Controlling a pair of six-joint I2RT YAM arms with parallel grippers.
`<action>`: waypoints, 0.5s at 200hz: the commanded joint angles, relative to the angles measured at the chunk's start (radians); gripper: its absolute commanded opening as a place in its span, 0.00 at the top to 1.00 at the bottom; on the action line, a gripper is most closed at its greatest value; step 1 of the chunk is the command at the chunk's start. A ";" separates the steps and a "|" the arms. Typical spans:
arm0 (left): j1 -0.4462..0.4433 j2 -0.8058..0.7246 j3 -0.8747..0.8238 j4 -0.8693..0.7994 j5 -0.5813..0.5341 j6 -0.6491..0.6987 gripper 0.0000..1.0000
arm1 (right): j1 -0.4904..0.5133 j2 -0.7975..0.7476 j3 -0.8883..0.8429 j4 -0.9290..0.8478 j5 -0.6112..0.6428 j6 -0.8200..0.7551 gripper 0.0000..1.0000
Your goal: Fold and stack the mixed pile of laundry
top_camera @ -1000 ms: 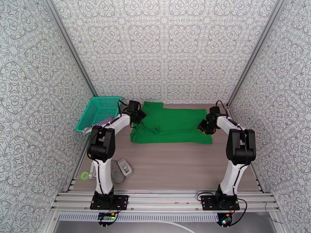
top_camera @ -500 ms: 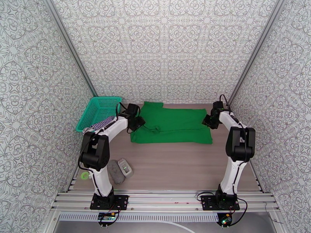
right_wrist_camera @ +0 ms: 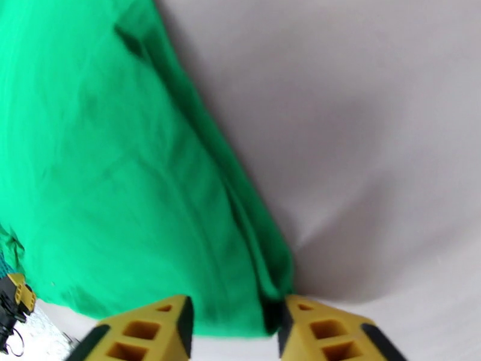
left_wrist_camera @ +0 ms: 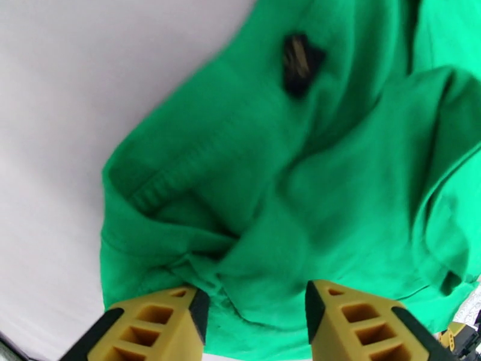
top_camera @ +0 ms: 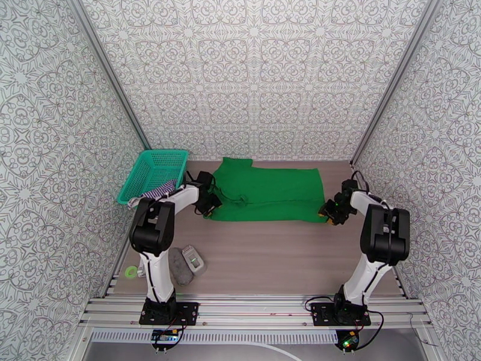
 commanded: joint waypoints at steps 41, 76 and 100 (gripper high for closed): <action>0.042 0.070 -0.010 -0.015 -0.008 0.027 0.54 | 0.003 0.048 0.189 -0.080 0.058 -0.007 0.97; 0.049 0.076 -0.016 -0.003 -0.004 0.023 0.54 | 0.003 0.025 0.245 -0.240 0.149 -0.035 0.99; 0.056 0.069 -0.018 -0.002 -0.003 0.025 0.54 | 0.003 0.019 0.244 -0.338 0.245 -0.060 0.67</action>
